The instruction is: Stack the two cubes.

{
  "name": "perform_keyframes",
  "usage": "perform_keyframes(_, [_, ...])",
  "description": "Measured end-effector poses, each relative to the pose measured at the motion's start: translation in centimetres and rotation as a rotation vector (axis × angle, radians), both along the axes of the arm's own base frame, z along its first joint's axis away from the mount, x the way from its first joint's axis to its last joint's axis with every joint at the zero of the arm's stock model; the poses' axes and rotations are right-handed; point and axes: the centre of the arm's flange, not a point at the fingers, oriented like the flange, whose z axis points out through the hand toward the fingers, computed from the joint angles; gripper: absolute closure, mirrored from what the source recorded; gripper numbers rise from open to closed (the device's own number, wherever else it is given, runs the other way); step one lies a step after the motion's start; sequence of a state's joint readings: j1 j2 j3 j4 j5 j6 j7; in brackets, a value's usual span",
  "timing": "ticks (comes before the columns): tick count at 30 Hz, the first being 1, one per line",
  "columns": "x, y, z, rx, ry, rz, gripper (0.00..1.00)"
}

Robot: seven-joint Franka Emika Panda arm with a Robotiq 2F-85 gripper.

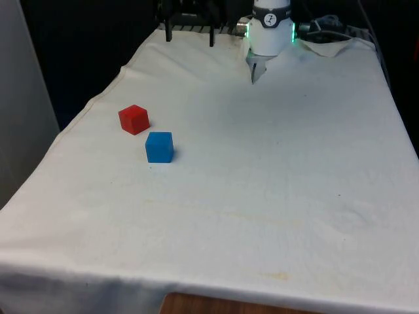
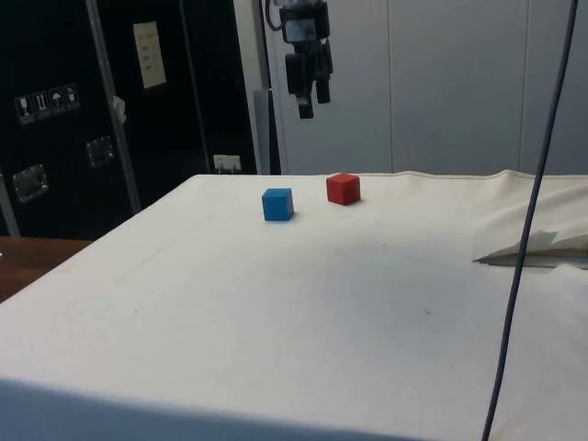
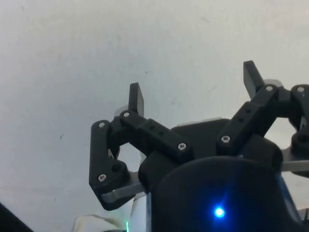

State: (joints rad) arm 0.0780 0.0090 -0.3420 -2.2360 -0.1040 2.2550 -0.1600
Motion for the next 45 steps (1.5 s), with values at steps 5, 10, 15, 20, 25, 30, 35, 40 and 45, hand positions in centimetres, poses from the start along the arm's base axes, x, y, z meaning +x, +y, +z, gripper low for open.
perform_keyframes(5, [-0.1,-1.4,-0.7,-0.006,-0.005,-0.003,0.0])
perform_keyframes(10, [-0.4,-3.4,-1.4,-0.008,-0.006,-0.006,0.0])
perform_keyframes(15, [-0.5,-4.3,-1.9,-0.005,-0.006,-0.008,0.0])
perform_keyframes(20, [-0.7,-6.2,-3.2,-0.001,-0.01,-0.02,0.0])
perform_keyframes(25, [-0.7,-7.2,-4.3,0.003,-0.021,-0.029,0.0])
perform_keyframes(30, [-0.6,-7.8,-5.3,0.002,-0.032,-0.043,0.0])
perform_keyframes(35, [-0.6,-8.6,-6.7,-0.002,-0.038,-0.073,0.0])
perform_keyframes(40, [-0.7,-9.3,-7.8,-0.01,-0.045,-0.096,0.0])
perform_keyframes(45, [-0.8,-9.9,-8.5,-0.014,-0.048,-0.115,0.0])
